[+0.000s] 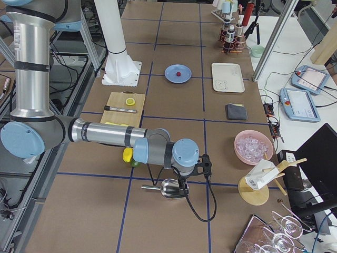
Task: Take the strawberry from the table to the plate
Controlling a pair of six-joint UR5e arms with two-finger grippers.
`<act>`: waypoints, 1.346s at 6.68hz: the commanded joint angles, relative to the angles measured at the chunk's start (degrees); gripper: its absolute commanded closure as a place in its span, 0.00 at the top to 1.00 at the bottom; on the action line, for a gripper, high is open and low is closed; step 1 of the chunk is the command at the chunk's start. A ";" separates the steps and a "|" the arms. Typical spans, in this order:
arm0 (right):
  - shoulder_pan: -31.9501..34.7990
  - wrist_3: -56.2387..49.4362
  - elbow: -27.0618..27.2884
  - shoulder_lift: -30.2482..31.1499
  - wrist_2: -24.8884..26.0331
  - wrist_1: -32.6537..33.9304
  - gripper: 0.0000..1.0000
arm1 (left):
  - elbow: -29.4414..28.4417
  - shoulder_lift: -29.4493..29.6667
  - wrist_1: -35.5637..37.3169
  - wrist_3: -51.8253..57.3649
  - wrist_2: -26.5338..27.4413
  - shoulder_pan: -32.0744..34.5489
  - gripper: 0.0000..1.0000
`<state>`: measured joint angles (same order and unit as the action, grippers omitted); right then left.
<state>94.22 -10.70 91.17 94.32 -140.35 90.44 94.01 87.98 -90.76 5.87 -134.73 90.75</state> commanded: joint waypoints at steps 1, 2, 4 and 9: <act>0.00 0.42 0.06 -0.19 -0.01 0.00 1.00 | 1.96 0.00 2.86 0.10 0.08 0.22 1.00; 0.00 0.50 -0.03 -0.19 -0.10 0.00 1.00 | 1.79 0.00 2.87 0.10 0.17 0.22 1.00; 0.00 0.51 -0.03 -0.36 -0.10 0.00 1.00 | 1.70 -0.35 2.87 0.10 0.26 0.22 1.00; 0.00 0.59 -0.03 -0.54 -0.10 0.00 1.00 | 1.35 -0.62 2.87 0.19 0.26 0.22 1.00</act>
<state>94.22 -10.13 91.14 93.78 -140.45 90.44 95.55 87.33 -87.89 6.06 -134.47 90.97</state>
